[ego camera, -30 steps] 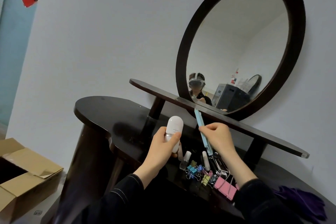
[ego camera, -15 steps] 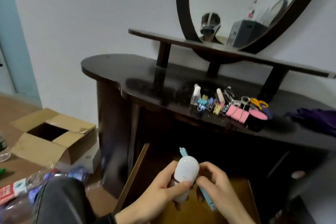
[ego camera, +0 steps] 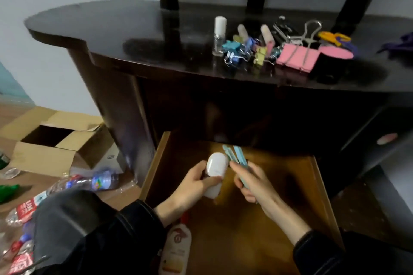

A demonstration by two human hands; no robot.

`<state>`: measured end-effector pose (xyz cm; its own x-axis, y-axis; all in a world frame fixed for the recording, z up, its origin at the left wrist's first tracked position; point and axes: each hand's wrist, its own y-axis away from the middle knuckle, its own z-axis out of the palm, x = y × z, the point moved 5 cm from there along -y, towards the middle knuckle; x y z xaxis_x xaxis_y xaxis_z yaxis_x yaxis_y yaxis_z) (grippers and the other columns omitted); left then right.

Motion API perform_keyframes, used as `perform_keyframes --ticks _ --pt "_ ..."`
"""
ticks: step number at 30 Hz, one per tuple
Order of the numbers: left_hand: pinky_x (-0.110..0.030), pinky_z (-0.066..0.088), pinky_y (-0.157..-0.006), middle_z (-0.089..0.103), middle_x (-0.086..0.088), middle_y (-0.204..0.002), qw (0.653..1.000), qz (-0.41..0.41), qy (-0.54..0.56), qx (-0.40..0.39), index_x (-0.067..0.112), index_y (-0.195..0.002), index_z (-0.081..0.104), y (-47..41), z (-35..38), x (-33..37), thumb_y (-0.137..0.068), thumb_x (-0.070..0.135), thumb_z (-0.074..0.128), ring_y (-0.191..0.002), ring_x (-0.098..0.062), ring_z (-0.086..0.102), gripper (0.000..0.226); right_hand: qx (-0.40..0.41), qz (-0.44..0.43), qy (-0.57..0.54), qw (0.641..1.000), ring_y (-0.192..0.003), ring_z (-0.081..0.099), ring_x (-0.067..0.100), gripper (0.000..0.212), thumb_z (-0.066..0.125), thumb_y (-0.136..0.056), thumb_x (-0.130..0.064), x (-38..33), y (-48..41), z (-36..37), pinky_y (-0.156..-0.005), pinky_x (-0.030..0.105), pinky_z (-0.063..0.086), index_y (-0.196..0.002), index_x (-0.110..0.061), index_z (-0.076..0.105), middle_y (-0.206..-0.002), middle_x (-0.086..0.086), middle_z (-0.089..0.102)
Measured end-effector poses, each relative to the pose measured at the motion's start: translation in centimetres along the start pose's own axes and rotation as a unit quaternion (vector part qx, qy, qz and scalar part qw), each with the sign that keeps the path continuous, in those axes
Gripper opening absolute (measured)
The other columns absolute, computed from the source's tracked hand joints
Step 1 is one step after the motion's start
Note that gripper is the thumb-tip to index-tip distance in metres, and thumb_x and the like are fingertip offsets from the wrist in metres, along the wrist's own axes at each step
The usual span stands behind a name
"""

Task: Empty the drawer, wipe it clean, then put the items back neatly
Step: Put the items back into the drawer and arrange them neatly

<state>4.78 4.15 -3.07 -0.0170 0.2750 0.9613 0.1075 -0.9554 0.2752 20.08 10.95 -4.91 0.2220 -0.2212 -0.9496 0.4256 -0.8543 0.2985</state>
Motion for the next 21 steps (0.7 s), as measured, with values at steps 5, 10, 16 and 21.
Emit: perform_keyframes --ticks 5,10,16,21 --pt "-0.035 0.06 -0.06 0.063 -0.013 -0.098 0.998 0.0 -0.033 -0.046 0.003 -0.117 0.057 -0.3 0.8 -1.0 -0.093 0.011 0.067 -0.078 -0.021 0.068 0.027 -0.001 -0.033 0.029 0.999 -0.041 0.049 -0.002 0.024 0.074 -0.089 -0.04 0.2 0.2 -0.6 -0.038 0.009 0.031 -0.103 -0.022 0.064 -0.061 -0.016 0.06" --pt "-0.038 0.06 -0.06 0.064 -0.004 -0.093 0.993 -0.01 -0.092 -0.073 0.008 -0.115 0.061 -0.3 0.2 -1.5 -0.098 0.022 0.062 -0.079 -0.015 0.07 0.022 -0.015 0.046 -0.037 0.998 -0.042 0.031 0.007 0.039 0.08 -0.084 -0.036 1.6 -0.2 -0.6 -0.038 0.021 0.023 -0.111 -0.016 0.06 -0.054 -0.011 0.042" --pt "-0.041 0.056 -0.079 0.069 0.005 -0.09 0.921 0.09 -0.374 0.064 0.022 -0.106 0.066 -2.3 -4.6 -0.8 -0.095 0.022 0.062 -0.083 -0.016 0.067 0.012 -0.024 0.132 0.095 0.986 -0.041 0.029 0.007 0.043 0.08 -0.081 -0.04 3.8 -0.4 -0.5 -0.04 0.022 0.026 -0.11 -0.019 0.056 -0.06 -0.004 0.04" --pt "-0.034 0.057 -0.079 0.07 0.007 -0.084 0.893 0.007 -0.449 -0.008 0.029 -0.088 0.066 -2.6 -5.1 -2.8 -0.091 0.019 0.061 -0.079 -0.014 0.068 0.012 -0.058 0.134 0.181 0.973 -0.038 0.035 0.006 0.039 0.078 -0.082 -0.036 5.5 -0.2 2.1 -0.037 0.021 0.027 -0.107 -0.017 0.054 -0.069 -0.001 0.045"
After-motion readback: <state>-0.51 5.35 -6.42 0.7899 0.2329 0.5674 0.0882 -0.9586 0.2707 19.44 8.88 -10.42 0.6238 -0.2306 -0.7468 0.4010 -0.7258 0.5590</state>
